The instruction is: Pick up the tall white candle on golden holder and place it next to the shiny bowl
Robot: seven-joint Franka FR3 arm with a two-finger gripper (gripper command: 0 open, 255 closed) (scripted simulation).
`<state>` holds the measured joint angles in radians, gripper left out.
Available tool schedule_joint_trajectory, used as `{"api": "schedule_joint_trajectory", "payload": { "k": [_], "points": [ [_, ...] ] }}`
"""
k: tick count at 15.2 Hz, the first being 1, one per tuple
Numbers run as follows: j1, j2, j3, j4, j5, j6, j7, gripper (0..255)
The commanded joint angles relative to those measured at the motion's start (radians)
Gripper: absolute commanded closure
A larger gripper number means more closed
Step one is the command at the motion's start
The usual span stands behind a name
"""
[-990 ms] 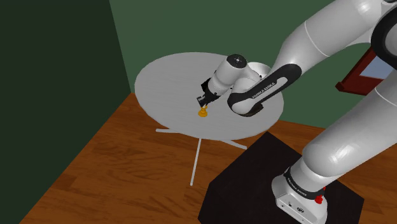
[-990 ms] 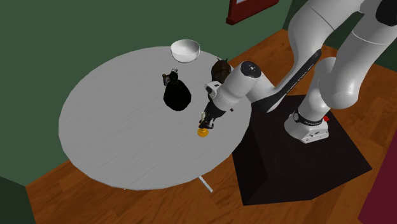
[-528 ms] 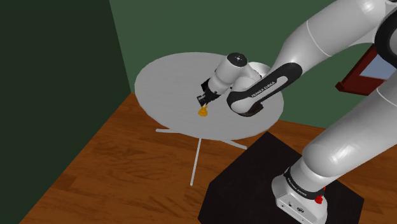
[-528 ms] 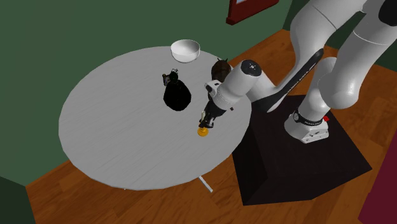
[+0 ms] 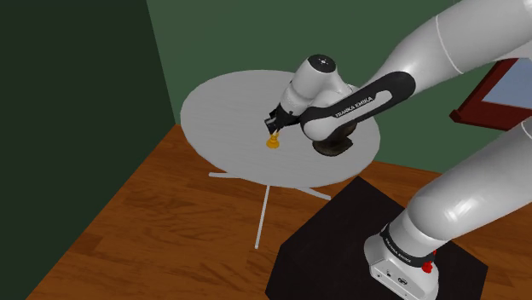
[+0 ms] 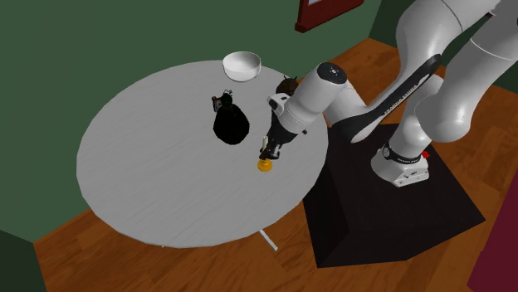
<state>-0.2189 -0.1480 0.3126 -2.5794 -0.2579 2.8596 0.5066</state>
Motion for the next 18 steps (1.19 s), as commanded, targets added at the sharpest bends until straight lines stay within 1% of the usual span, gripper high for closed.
{"api": "schedule_joint_trajectory", "payload": {
  "k": [1,8,18],
  "points": [
    [0.016,-0.025,-0.013,0.003,0.040,-0.027,-0.035,255],
    [0.056,-0.098,-0.043,0.037,0.118,-0.130,-0.104,255],
    [0.085,-0.177,-0.070,0.107,0.175,-0.277,-0.158,255]
  ]
}}
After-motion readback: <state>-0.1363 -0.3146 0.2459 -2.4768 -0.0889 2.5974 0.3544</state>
